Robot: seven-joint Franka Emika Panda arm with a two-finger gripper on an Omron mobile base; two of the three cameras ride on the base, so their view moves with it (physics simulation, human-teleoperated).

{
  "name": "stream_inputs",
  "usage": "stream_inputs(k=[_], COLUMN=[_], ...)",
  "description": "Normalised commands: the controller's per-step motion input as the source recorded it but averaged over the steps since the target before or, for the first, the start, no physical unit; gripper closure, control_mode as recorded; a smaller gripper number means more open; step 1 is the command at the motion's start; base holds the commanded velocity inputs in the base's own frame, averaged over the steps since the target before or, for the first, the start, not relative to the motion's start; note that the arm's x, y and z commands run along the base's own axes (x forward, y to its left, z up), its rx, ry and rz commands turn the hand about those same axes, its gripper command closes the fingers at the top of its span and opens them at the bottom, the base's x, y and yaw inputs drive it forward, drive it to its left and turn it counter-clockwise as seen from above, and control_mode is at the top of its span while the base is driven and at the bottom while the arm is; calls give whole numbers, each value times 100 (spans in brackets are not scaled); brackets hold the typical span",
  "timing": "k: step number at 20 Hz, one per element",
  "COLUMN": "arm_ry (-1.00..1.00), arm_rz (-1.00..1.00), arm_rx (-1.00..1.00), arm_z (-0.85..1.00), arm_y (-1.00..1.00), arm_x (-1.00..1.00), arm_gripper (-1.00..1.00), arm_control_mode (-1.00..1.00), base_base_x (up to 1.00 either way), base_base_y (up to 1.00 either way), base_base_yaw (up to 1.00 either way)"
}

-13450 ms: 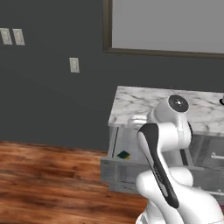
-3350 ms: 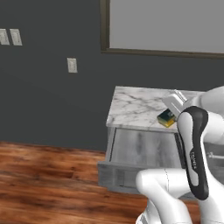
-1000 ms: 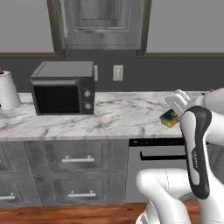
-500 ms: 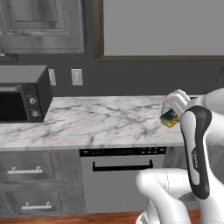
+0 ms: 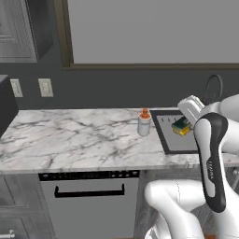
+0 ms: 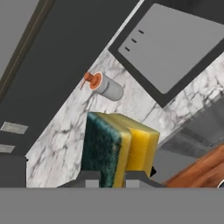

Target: Restock the sink supplies by placing the sponge and soap dispenser on the counter and next to the sink. Make sure the soap dispenser is upright.

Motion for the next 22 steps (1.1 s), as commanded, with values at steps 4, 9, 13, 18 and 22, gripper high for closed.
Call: stream_inputs(k=[4, 9, 13, 18, 22], arm_ry=[0, 0, 0, 2, 2], arm_rz=[0, 1, 11, 14, 16], arm_rx=[0, 0, 0, 0, 0], arm_z=[0, -18, -61, -57, -54], arm_y=[0, 0, 2, 0, 0], arm_x=[0, 18, 40, 51, 34], arm_gripper=[100, 100, 100, 100, 100], arm_control_mode=[100, -100, -100, -100, -100], base_base_x=[28, 9, 0, 0, 0], base_base_y=[-14, 0, 0, 0, 0], base_base_yaw=[0, 0, 0, 0, 0])
